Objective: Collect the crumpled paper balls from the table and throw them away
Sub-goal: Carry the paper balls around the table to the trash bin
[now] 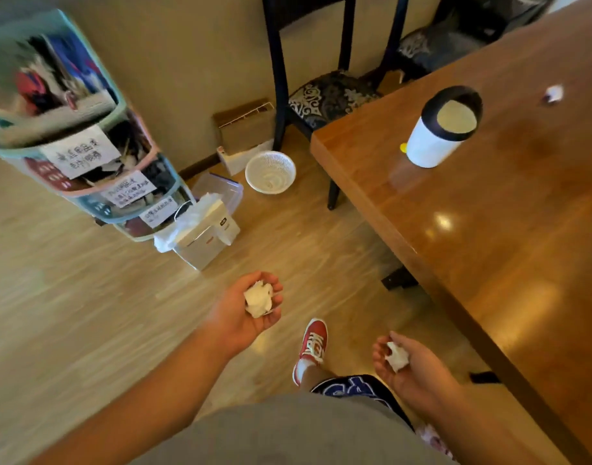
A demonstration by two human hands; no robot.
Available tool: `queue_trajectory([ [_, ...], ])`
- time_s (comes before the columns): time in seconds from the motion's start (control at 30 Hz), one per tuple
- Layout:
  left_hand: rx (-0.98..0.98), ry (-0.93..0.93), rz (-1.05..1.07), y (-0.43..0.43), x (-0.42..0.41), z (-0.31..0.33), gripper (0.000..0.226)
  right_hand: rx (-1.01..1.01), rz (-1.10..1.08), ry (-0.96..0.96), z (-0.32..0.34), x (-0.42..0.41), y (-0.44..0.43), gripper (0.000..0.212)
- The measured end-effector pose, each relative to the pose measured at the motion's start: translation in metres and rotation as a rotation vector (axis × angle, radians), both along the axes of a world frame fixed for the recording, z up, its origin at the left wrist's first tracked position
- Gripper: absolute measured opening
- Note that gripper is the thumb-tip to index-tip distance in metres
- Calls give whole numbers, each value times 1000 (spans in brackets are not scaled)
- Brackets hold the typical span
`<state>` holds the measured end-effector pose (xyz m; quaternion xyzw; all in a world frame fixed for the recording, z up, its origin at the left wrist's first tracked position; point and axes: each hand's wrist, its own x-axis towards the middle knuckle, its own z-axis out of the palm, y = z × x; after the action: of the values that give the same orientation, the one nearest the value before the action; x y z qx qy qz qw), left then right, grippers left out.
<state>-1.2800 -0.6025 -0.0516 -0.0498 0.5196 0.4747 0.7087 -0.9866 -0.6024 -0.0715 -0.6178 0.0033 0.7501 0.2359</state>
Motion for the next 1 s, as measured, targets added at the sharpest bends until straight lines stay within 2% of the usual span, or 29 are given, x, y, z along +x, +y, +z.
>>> queue_trajectory([
  [0.1, -25, 11, 2, 32, -1, -1, 31, 11, -18, -10, 0, -2, 48, 21],
  [0.4, -120, 42, 72, 90, -34, -1, 27, 110, 72, 73, 20, -56, 193, 25],
  [0.63, -107, 30, -77, 192, -62, -6, 19, 137, -28, 88, 24, -86, 269, 26],
  [0.8, -104, 67, -306, 300, -60, -9, 23, 110, -275, 79, 22, -68, 299, 26],
  [1.0, 14, 55, -661, 411, -18, 10, 33, 89, -750, -24, 23, -28, 310, 24],
])
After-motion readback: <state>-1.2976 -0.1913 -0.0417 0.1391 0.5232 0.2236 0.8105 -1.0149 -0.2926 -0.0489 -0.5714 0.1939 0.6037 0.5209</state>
